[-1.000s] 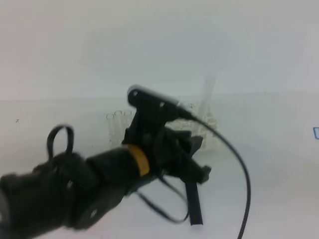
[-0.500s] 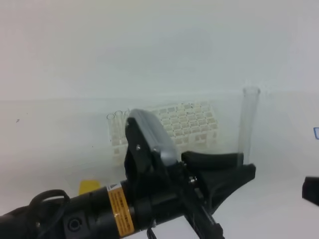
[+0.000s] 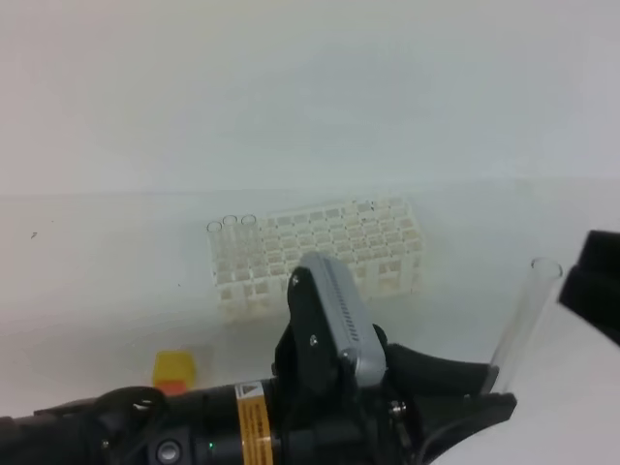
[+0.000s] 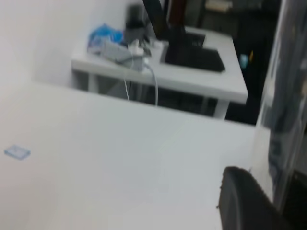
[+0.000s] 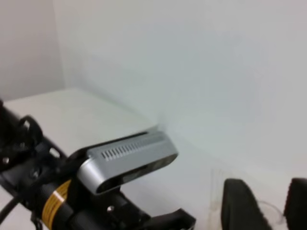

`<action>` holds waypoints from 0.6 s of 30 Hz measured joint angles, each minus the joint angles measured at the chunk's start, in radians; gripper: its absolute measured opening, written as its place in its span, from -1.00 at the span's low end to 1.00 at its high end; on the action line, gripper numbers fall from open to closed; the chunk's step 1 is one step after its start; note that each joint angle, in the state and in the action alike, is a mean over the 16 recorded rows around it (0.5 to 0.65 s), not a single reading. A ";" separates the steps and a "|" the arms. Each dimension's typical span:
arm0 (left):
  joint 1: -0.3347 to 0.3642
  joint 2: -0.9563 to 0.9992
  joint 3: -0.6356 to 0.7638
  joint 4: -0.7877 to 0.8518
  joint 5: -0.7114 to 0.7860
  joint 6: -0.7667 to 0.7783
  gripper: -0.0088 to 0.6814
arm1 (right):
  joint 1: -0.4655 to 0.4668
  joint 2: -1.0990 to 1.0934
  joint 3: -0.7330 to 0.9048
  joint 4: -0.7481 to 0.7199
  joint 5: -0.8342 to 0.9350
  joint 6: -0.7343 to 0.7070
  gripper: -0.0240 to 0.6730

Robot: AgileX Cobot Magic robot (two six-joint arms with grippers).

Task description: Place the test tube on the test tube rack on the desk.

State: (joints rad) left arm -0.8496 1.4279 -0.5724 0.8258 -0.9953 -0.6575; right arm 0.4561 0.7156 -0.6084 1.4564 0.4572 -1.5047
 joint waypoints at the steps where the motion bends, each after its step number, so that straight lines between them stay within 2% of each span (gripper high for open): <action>1: 0.003 0.002 0.012 -0.004 -0.007 0.012 -0.71 | 0.000 0.014 0.000 0.014 0.003 -0.012 -0.37; 9: 0.028 0.011 0.163 -0.158 -0.139 0.125 -0.67 | 0.000 0.132 0.000 0.047 0.052 -0.053 -0.19; 18: 0.043 0.011 0.308 -0.312 -0.294 0.204 -0.73 | 0.000 0.248 0.000 0.107 0.171 -0.129 0.11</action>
State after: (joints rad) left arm -0.8063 1.4389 -0.2649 0.5136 -1.2893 -0.4531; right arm 0.4561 0.9641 -0.6084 1.5639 0.6284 -1.6342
